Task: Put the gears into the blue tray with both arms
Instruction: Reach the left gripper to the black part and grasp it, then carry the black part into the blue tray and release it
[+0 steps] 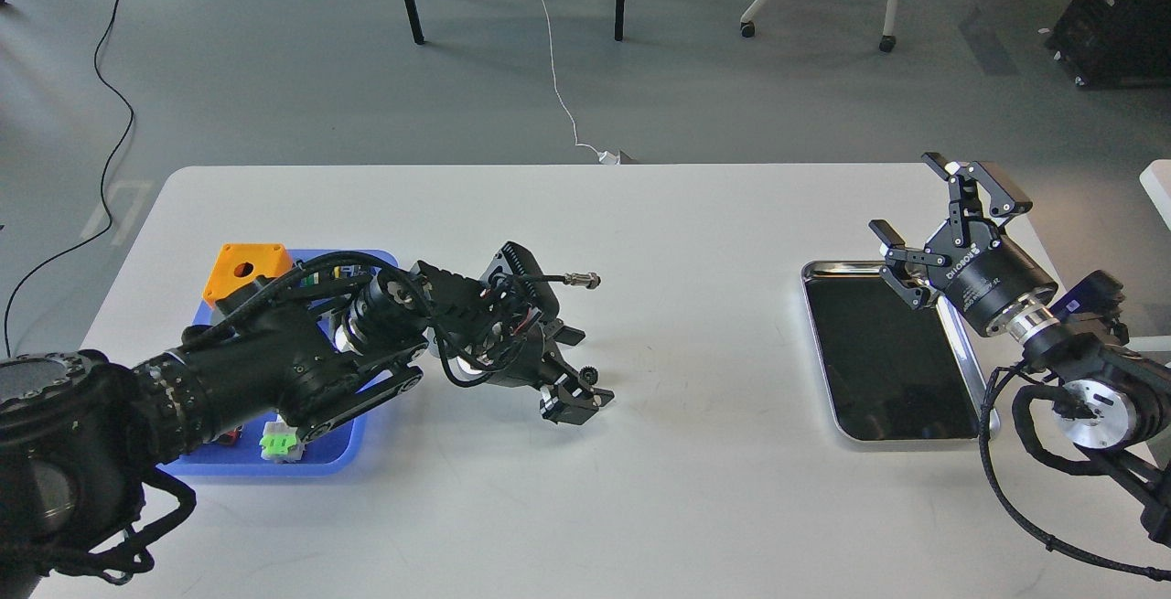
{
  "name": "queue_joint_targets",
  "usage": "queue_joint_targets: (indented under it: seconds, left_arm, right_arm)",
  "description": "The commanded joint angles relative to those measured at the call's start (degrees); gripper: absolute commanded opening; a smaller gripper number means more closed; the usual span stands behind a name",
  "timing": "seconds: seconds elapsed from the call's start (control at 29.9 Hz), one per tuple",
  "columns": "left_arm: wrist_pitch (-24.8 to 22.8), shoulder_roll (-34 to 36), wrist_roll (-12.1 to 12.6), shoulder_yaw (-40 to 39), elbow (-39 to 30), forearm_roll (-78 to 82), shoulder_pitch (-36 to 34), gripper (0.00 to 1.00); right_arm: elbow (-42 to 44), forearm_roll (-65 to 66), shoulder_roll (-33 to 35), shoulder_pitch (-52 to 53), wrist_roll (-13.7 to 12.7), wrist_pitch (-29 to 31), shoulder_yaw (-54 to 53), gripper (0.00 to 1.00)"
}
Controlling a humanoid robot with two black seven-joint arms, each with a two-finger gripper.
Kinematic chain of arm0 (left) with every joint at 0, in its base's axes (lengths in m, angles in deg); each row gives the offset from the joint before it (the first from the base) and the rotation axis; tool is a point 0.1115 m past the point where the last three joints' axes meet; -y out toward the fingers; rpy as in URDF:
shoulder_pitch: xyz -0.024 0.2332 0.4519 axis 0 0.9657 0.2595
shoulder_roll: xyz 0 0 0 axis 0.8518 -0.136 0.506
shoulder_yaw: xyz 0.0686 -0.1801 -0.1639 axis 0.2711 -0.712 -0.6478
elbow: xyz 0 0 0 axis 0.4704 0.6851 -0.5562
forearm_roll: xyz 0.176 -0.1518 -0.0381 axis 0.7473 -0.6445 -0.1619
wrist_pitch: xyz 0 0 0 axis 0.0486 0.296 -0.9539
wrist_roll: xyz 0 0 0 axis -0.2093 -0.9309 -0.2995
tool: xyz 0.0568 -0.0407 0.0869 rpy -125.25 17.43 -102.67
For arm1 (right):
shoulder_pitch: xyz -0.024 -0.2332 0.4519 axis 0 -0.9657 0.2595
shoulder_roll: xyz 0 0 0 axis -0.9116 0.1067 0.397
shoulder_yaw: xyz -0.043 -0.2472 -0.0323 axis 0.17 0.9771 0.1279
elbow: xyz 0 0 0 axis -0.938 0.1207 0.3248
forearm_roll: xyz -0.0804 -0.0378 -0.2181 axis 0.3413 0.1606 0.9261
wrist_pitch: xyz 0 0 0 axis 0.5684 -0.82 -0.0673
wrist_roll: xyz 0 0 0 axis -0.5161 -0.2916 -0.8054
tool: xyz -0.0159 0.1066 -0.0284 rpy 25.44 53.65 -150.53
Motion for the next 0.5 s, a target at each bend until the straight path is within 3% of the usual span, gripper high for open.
queue_joint_targets:
  seconds: [0.0,0.1,0.3,0.37,0.47]
  left_arm:
    - [0.0,0.1,0.0,0.0,0.4,0.0,0.2,0.70]
    - [0.1,0.1,0.0,0.0,0.4,0.0,0.2,0.50]
    - [0.2,0.1,0.0,0.1,0.4,0.0,0.3,0.29]
    - [0.2,0.1,0.0,0.1,0.4,0.0,0.3,0.18]
    - [0.3,0.1,0.0,0.1,0.4,0.0,0.3,0.15]
  right_arm:
    - [0.0,0.0,0.0,-0.1,0.0,0.0,0.0,0.94]
    - [0.0,0.0,0.0,-0.1,0.0,0.0,0.0,0.94]
    - [0.0,0.0,0.0,-0.1,0.0,0.0,0.0,0.94]
    - [0.0,0.0,0.0,-0.1,0.0,-0.1,0.0,0.94]
    - [0.0,0.0,0.0,-0.1,0.0,-0.1,0.0,0.94]
